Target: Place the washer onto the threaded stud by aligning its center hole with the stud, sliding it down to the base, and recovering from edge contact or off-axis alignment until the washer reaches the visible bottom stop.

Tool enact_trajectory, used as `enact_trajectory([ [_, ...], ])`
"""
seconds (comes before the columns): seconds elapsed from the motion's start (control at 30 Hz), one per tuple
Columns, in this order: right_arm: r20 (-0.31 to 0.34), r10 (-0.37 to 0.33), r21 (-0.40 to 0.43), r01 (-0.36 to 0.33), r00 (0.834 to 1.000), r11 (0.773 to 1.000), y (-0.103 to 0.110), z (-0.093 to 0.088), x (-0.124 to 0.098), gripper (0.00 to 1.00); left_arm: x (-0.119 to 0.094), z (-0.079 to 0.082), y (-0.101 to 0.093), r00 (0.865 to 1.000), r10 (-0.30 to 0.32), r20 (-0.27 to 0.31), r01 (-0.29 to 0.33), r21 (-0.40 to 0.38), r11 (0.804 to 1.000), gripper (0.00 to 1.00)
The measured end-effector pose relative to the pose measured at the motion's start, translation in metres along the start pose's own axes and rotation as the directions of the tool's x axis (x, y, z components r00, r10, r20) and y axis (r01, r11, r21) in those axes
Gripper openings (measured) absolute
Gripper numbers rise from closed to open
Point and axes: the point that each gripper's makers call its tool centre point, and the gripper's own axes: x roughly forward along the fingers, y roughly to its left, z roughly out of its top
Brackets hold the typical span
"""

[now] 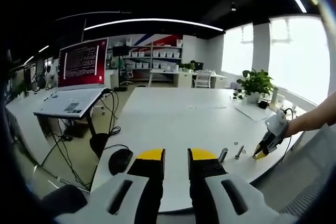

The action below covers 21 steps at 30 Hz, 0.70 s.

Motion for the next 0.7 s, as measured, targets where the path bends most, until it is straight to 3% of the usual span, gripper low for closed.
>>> enact_trajectory([
  [0.5, 0.04, -0.028, 0.021, 0.027, 0.999, 0.999, 0.001, 0.006, 0.001, 0.14, 0.0, 0.0, -0.002, 1.0, -0.003, -0.006, 0.003, 0.004, 1.0, 0.15],
  [0.7, 0.069, -0.004, 0.008, 0.004, 0.998, 1.0, 0.007, 0.025, -0.006, 0.14, -0.001, 0.0, -0.002, 1.0, -0.004, -0.004, 0.004, 0.004, 1.0, 0.15],
])
